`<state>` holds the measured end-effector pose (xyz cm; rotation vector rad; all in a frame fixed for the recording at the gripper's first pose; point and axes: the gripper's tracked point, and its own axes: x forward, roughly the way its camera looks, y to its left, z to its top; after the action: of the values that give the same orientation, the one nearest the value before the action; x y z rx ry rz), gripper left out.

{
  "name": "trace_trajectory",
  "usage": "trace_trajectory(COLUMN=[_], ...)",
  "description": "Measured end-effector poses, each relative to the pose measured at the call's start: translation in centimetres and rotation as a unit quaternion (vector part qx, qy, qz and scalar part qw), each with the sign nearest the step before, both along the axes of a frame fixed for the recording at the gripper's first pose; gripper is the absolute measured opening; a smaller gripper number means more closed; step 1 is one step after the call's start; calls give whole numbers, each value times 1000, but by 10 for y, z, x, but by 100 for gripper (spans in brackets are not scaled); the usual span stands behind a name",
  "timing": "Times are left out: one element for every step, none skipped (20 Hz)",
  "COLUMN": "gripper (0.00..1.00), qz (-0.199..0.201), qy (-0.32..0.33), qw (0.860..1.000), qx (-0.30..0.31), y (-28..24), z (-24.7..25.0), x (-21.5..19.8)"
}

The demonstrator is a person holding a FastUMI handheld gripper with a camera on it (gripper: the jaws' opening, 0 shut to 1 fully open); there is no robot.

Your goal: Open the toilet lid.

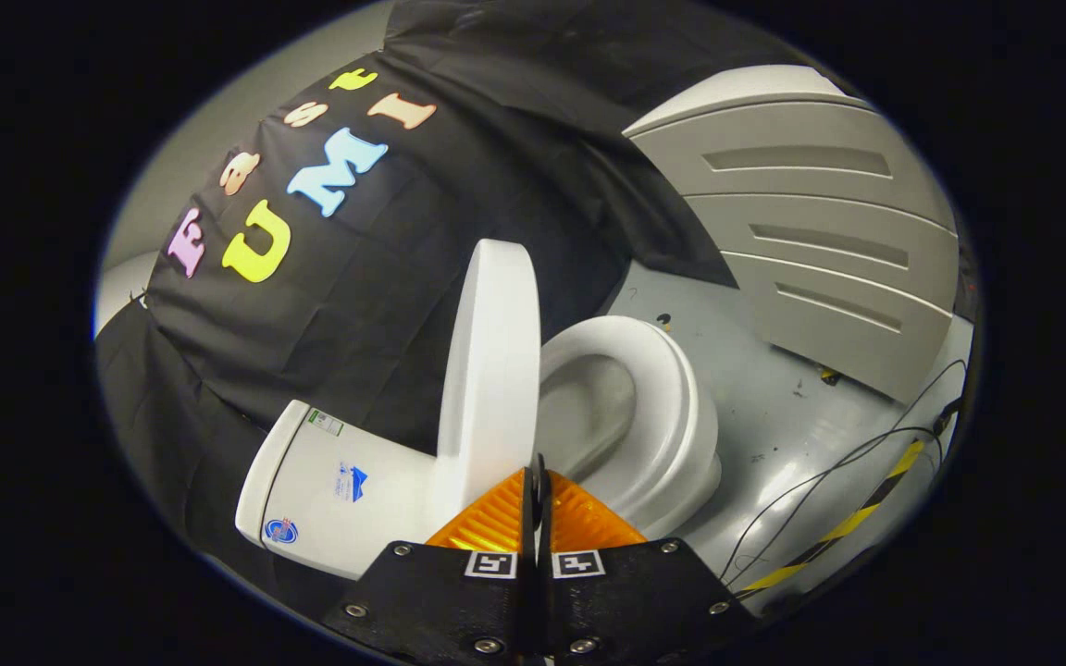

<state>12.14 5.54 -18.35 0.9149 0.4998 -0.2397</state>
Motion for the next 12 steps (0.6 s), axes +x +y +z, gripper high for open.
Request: trace_trajectory(gripper=[0, 0, 0, 0, 0, 0, 0, 0, 0, 0, 0, 0], qz=[3, 5, 7, 7, 8, 10, 13, 13, 16, 18, 17, 19], qy=[-2, -1, -1, -2, -5, -9, -9, -10, -8, -7, -9, -11], qw=[1000, 1000, 1000, 1000, 1000, 1000, 999, 999, 999, 998, 998, 998], qx=[-5, -11, -16, -19, -22, -27, -34, -42, -48, -55, -60, -64], y=[2, 3, 5, 7, 8, 11, 13, 14, 16, 18, 20, 22], z=[5, 7, 10, 12, 16, 20, 22, 24, 27, 29, 32, 36], x=[1, 1, 2, 2, 3, 3, 3, 3, 4, 5, 5, 5])
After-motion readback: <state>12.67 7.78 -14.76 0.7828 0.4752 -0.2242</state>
